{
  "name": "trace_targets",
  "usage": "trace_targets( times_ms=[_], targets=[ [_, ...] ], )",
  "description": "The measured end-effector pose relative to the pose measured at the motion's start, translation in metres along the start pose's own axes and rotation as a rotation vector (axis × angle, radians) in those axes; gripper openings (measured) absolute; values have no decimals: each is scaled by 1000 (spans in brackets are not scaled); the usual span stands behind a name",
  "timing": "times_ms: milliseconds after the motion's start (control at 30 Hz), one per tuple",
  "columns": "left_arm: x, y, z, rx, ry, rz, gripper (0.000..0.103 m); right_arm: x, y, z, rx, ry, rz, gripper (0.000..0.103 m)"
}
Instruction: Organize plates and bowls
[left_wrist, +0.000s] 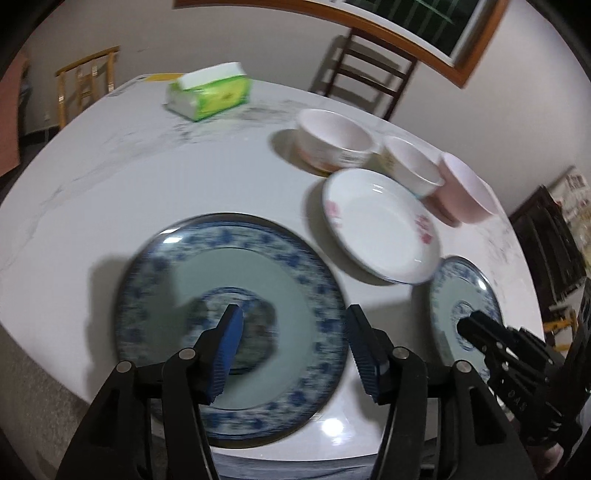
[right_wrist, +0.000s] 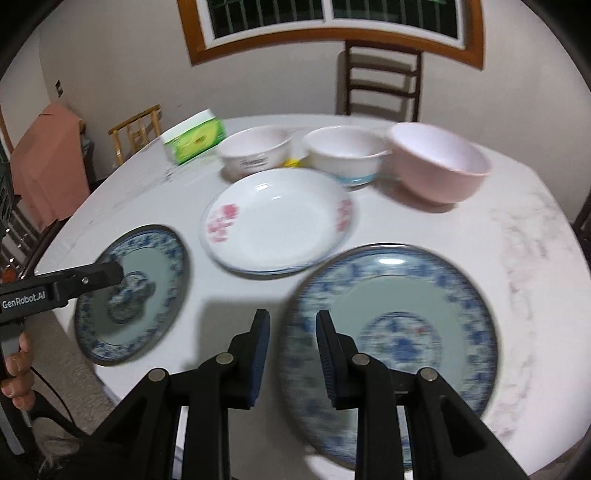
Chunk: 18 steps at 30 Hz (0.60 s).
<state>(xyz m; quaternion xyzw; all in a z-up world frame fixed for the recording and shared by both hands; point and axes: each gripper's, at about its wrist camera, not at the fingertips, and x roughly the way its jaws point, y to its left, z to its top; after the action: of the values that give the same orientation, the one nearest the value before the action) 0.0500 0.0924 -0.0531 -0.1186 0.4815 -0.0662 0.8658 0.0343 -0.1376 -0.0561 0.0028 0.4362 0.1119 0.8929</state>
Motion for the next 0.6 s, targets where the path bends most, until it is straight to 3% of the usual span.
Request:
trace_targets(
  times_ms=[267,600],
  targets=[
    [14,-53,-10,74,-11,-89,53,-22,-60,-16,33,-72,-103,26],
    [36,-99,-22,124,21,-193,53,-30,-111,-38,79,-67,-132,26]
  ],
)
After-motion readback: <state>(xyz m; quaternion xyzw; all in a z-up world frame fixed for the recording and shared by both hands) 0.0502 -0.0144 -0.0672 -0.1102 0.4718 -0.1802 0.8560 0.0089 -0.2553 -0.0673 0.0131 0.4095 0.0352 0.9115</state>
